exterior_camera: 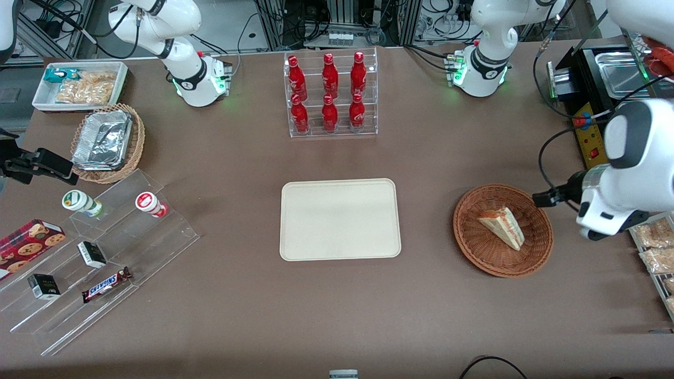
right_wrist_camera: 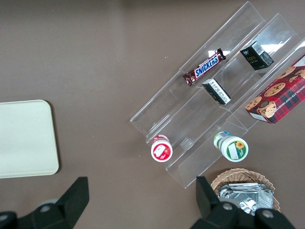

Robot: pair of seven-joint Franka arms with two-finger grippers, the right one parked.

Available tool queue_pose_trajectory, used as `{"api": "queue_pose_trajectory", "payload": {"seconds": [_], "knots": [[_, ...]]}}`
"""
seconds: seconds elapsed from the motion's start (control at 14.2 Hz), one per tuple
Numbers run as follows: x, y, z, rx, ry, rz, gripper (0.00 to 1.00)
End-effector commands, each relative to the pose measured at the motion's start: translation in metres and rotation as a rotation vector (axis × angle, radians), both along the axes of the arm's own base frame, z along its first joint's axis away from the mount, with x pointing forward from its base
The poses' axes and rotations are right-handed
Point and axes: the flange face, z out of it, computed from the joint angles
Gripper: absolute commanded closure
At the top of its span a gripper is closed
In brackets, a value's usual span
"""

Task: Place sandwich from basket to tray
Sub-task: 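Move the left gripper over the wicker basket and lower onto the sandwich, then close the left gripper on the wrapped sandwich and lift it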

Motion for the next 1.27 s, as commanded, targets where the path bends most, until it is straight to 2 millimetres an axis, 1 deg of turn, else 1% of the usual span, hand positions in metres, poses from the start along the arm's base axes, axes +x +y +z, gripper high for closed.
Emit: {"api": "queue_pose_trajectory", "payload": {"seconds": [0.0,0.14,0.21,0.28,0.49,0.64,0.71,0.78,0.99,1.06,1.13,1.2], "knots": [[-0.011,-0.004,-0.039,0.03,-0.028,0.086,0.0],[-0.016,-0.006,-0.075,0.025,-0.062,0.135,0.0],[-0.014,-0.008,-0.093,0.036,-0.071,0.194,0.0],[-0.009,-0.008,-0.104,0.046,-0.082,0.251,0.0],[-0.003,-0.012,-0.128,0.061,-0.097,0.365,0.0],[0.0,-0.021,-0.141,0.07,-0.11,0.437,0.0],[-0.001,-0.029,-0.147,0.072,-0.105,0.434,0.0],[-0.001,-0.031,-0.154,0.069,-0.105,0.433,0.0],[-0.003,-0.032,-0.177,0.065,-0.099,0.435,0.0],[-0.005,-0.032,-0.182,0.062,-0.106,0.436,0.02],[-0.005,-0.032,-0.181,0.062,-0.11,0.439,0.23],[-0.005,-0.03,-0.18,0.068,-0.107,0.459,0.54]]}}
